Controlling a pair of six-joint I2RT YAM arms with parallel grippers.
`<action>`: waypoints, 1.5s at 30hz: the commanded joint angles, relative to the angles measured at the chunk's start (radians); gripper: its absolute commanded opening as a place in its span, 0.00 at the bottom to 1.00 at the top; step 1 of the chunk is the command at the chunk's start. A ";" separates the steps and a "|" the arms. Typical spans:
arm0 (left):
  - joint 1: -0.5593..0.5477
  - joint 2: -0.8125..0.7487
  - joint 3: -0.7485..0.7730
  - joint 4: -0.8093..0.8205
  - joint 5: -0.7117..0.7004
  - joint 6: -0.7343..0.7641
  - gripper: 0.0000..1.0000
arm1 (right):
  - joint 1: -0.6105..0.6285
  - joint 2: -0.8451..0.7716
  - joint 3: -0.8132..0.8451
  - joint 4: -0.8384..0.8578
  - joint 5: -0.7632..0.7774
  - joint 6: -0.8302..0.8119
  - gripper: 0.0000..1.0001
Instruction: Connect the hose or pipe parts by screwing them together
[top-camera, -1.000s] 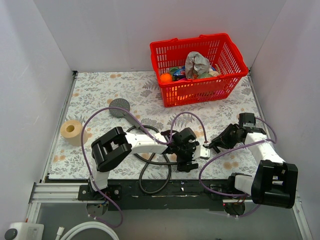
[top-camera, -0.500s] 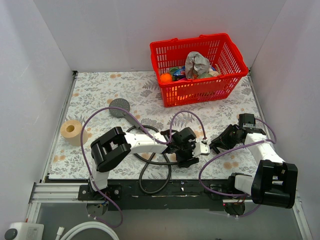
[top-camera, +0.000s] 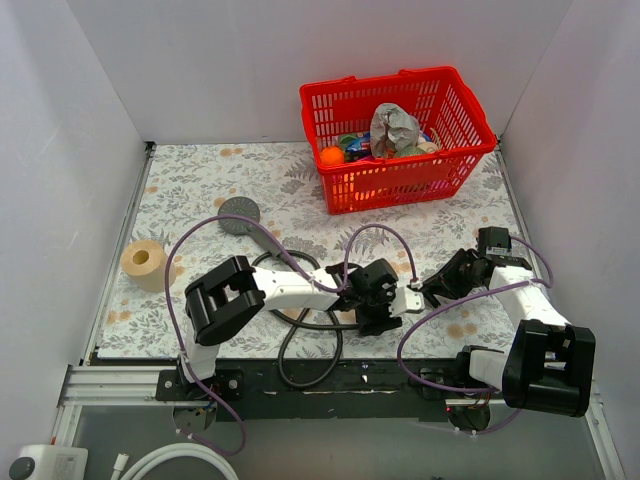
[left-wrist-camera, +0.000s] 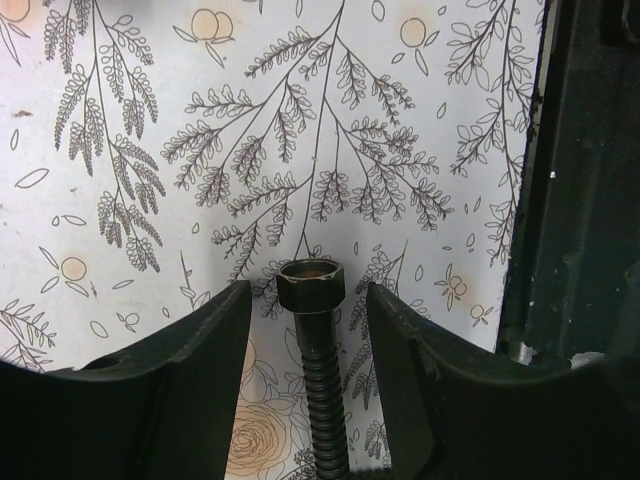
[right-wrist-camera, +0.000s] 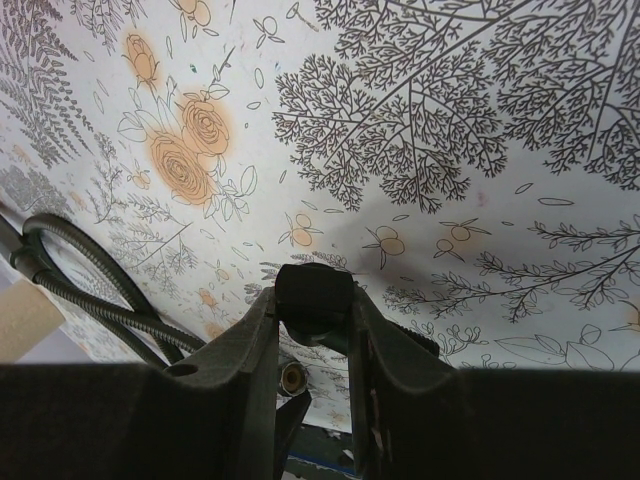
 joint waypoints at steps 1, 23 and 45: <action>-0.026 0.034 0.017 -0.024 -0.059 -0.012 0.48 | -0.010 -0.013 -0.005 0.032 -0.036 -0.012 0.01; -0.029 -0.018 -0.094 -0.030 -0.087 0.039 0.45 | -0.026 -0.023 0.000 0.020 -0.047 -0.015 0.01; -0.029 -0.103 0.017 -0.032 -0.098 -0.005 0.00 | -0.033 -0.076 0.078 -0.031 -0.038 -0.040 0.01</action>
